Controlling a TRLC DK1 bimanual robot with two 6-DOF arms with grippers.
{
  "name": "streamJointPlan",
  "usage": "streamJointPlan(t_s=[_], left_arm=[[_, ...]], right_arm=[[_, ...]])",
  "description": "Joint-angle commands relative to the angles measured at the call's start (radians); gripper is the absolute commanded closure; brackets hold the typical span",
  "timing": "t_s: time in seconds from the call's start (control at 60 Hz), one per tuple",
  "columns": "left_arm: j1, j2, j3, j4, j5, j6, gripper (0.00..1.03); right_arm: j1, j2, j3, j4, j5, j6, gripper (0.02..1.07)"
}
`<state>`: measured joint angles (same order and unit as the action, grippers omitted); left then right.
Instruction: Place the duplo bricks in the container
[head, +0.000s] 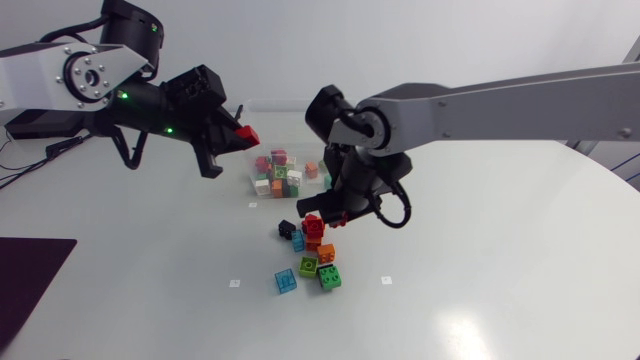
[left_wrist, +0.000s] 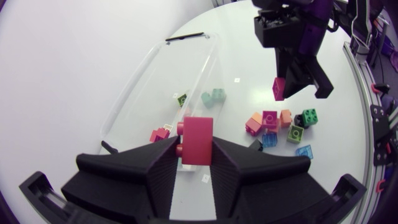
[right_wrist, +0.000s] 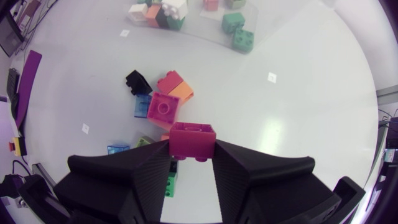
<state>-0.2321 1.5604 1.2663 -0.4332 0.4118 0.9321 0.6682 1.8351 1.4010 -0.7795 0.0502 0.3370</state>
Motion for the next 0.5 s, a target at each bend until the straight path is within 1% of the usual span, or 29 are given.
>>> streamJointPlan(t_s=[0.0, 0.15, 0.217, 0.383, 0.483], left_arm=[[-0.013, 0.064, 0.056, 0.037, 0.009, -0.087, 0.83], [-0.012, 0.168, 0.157, 0.093, 0.007, -0.188, 0.82], [-0.012, 0.208, 0.202, 0.097, 0.007, -0.213, 0.82], [-0.013, 0.302, 0.300, 0.097, -0.001, -0.271, 0.82], [-0.013, 0.346, 0.335, 0.133, -0.045, -0.322, 0.81]], right_arm=[[-0.032, -0.053, -0.014, 0.006, 0.007, -0.023, 0.73], [-0.059, -0.099, 0.021, 0.005, 0.010, -0.053, 0.74], [-0.071, -0.106, 0.044, 0.008, 0.007, -0.061, 0.76], [-0.088, -0.097, 0.115, 0.013, -0.001, -0.079, 0.76], [-0.090, -0.079, 0.165, 0.013, 0.000, -0.085, 0.76]])
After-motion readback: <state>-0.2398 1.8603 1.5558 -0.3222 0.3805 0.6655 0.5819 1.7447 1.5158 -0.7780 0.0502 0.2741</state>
